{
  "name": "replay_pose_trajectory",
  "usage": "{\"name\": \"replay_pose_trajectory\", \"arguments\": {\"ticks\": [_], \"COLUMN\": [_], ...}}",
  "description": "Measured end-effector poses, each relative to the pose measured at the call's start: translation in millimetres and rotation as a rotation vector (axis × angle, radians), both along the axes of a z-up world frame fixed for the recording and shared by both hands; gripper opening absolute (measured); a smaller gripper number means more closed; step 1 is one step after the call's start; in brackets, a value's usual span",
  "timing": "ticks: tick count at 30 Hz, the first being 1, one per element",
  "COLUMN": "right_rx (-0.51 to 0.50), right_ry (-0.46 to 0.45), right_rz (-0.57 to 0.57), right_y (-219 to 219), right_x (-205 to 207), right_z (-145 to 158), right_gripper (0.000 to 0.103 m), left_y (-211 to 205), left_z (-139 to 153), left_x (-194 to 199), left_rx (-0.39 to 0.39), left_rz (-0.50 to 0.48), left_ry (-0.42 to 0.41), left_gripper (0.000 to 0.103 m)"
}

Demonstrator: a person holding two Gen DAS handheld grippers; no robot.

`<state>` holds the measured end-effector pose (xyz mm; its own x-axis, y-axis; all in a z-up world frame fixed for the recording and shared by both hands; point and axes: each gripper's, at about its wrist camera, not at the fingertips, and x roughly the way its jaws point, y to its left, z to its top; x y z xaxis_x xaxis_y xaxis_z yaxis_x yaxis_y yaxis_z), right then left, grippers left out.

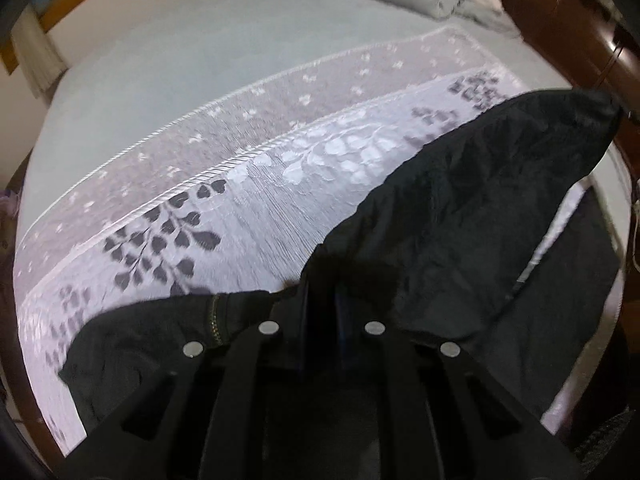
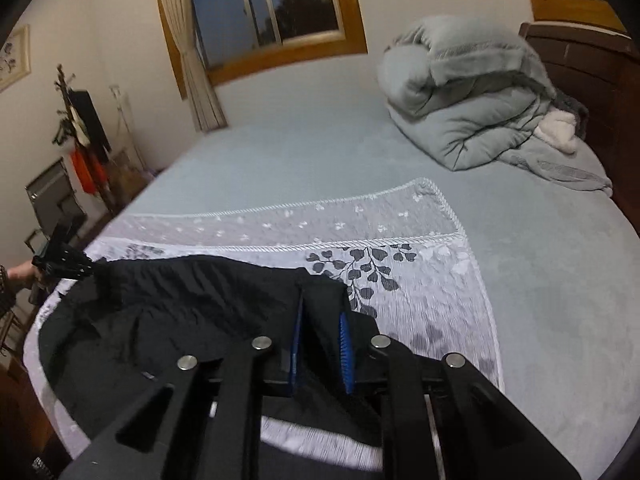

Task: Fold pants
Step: 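Grasp the waistband with the left tool while the right tool grasps the leg hem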

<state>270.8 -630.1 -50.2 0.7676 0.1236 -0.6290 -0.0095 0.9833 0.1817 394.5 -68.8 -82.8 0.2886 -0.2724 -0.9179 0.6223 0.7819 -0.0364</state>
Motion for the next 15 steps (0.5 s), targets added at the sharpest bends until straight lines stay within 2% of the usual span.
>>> {"name": "replay_pose_trajectory", "arguments": {"ticks": [4, 8, 15], "right_rx": [0.037, 0.049, 0.055], "right_ry": [-0.033, -0.022, 0.046], "right_rz": [-0.025, -0.056, -0.086], "right_y": [-3, -5, 2], "right_x": [-49, -95, -151], "right_z": [10, 9, -12], "right_gripper": [0.015, 0.015, 0.014], "left_y": [18, 31, 49], "left_z": [37, 59, 53], "left_x": [-56, -118, -212], "left_rx": [-0.051, -0.078, -0.115], "left_rz": [0.006, 0.014, 0.076], "left_ry": [-0.052, -0.092, -0.104], "left_gripper": [0.009, 0.009, 0.009]}}
